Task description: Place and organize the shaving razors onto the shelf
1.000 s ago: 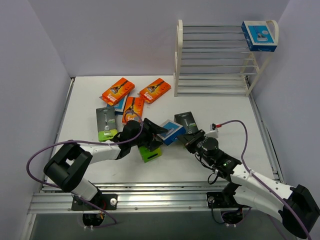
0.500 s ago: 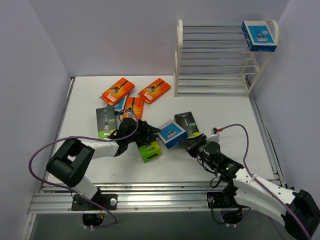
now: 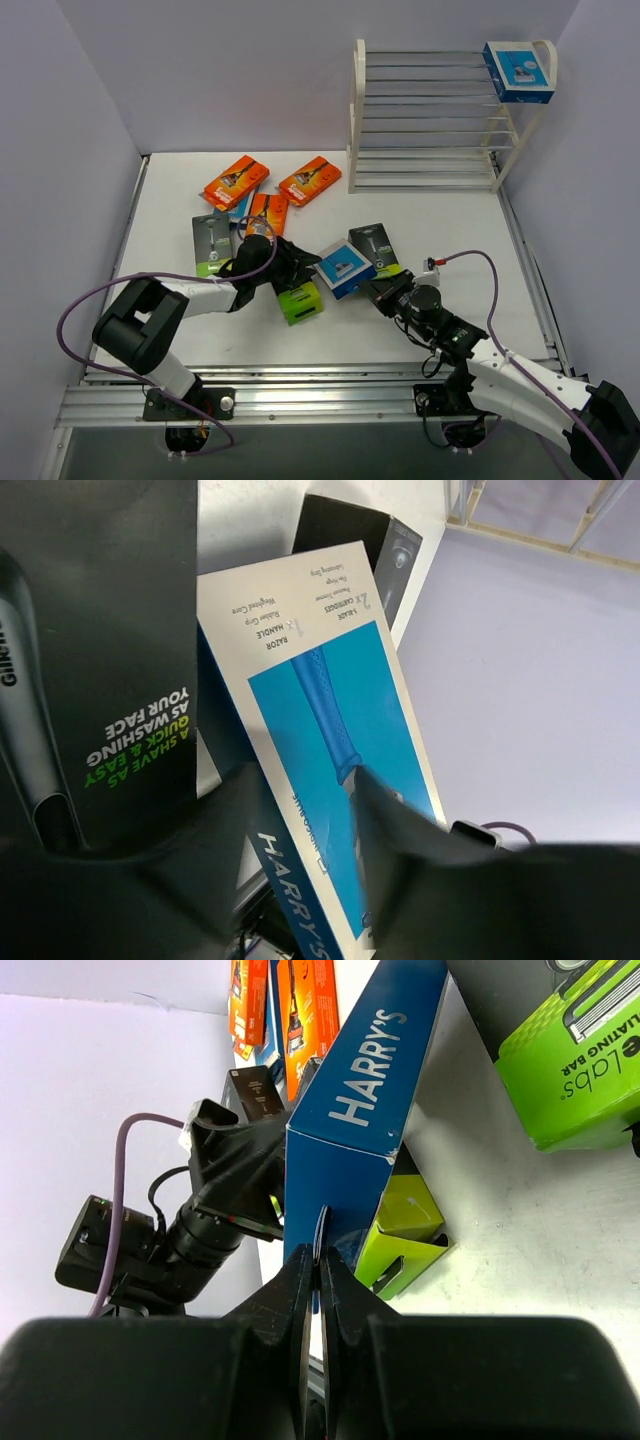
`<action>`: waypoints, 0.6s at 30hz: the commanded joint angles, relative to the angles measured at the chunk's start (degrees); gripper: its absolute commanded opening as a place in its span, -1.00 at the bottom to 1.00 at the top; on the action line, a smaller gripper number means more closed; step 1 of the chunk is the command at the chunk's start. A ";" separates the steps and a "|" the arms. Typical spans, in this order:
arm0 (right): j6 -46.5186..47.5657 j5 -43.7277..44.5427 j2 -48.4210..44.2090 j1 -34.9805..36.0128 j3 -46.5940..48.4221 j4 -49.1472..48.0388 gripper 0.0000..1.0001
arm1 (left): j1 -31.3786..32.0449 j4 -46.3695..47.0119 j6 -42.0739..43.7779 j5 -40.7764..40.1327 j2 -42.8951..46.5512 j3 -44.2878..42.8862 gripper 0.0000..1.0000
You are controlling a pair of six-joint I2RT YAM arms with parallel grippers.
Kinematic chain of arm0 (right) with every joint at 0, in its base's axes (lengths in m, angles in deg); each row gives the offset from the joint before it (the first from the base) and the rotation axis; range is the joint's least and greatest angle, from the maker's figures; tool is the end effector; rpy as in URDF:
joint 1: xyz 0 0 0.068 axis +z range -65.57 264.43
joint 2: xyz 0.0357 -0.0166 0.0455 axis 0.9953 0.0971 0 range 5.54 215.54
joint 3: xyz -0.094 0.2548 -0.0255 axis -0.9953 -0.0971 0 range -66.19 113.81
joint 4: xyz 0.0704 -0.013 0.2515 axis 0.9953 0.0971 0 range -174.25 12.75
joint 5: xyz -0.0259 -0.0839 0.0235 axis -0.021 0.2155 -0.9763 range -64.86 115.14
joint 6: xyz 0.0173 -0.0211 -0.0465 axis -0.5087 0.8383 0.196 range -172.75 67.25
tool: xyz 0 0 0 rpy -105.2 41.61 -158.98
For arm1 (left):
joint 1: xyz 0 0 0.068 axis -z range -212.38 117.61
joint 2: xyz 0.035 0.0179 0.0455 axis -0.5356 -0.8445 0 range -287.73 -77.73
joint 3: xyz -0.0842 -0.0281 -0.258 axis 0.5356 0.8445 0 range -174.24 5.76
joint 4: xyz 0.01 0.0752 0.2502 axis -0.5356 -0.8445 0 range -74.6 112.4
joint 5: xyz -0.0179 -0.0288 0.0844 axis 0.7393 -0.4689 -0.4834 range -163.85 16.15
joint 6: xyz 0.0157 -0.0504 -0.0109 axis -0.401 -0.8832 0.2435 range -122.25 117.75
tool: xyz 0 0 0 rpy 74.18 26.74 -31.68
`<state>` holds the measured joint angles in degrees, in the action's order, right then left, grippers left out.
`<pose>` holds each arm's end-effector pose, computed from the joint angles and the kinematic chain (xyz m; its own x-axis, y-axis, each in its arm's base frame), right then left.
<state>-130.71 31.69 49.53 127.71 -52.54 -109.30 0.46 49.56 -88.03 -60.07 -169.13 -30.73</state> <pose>0.1344 0.1210 0.2148 -0.5993 0.7702 -0.2181 -0.0594 0.2289 0.9716 0.2579 -0.1765 0.1609 -0.7308 -0.6811 0.0455 -0.3382 0.3035 -0.8908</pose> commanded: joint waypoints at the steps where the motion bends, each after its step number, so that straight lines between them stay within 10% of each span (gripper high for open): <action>1: -0.09 -0.57 -0.75 0.75 -0.03 -1.40 -1.00 | -0.32 3.08 0.44 0.98 2.10 -1.31 0.19; 18: -0.27 1.19 -1.09 0.92 0.50 -0.43 -1.00 | 5.04 -5.89 -6.15 1.43 5.70 -1.39 0.95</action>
<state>-130.73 31.67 49.53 128.04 -52.68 -109.24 4.08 44.22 -92.40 -59.00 -163.67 -30.69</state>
